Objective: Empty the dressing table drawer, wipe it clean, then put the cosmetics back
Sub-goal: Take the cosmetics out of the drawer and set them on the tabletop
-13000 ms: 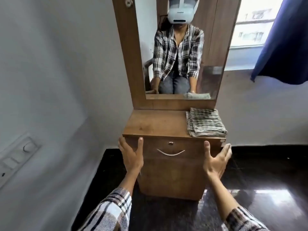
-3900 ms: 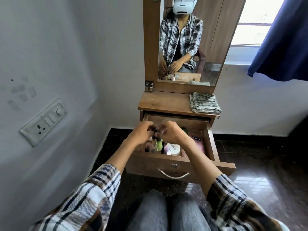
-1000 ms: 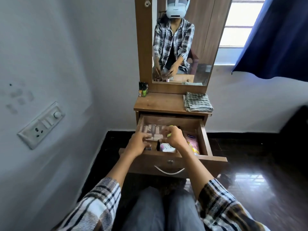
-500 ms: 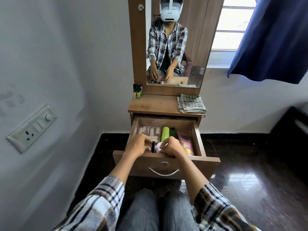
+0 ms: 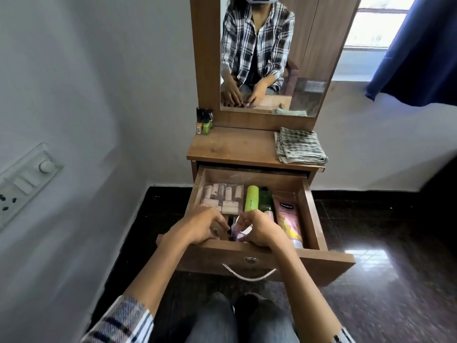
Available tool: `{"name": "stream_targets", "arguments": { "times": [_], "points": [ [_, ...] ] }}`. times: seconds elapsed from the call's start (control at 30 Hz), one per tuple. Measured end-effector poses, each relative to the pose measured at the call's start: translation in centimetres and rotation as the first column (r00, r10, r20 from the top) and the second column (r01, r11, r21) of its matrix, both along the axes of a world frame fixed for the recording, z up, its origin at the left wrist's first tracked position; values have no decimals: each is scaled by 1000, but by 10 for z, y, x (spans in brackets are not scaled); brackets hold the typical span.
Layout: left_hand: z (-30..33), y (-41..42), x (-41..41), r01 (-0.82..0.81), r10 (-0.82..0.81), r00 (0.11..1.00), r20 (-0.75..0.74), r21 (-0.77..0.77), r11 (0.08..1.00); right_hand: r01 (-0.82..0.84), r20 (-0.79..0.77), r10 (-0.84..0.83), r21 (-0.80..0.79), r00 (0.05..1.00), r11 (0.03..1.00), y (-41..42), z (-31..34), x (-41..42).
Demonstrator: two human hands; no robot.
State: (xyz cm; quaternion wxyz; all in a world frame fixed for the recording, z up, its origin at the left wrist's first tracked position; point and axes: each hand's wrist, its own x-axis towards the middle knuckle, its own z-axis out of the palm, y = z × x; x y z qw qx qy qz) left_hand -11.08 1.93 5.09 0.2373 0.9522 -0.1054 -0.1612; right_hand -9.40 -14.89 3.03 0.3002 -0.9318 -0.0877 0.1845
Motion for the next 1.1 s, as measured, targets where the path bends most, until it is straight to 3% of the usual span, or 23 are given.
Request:
{"name": "stream_targets", "arguments": {
  "times": [0.17,0.47,0.87,1.0,1.1],
  "points": [
    [-3,3,4,60,-62,997,34,56,997,-40,-25,40,-12,999,999,-5,-1,2],
    [-5,6,-2,-27,20,994,110,61,998,-43,-9,44,27,999,999,-9,6,-5],
    [16,4,-13,-134,170,973,154,-220,966,80,143,-81,18,986,997,-12,26,-14],
    [47,6,-15,-147,227,951,210,-339,929,60,239,-76,73,968,996,-11,62,-14],
    [71,11,-8,-137,269,923,273,-420,897,32,280,-90,205,956,978,-3,92,-6]
  ]
}}
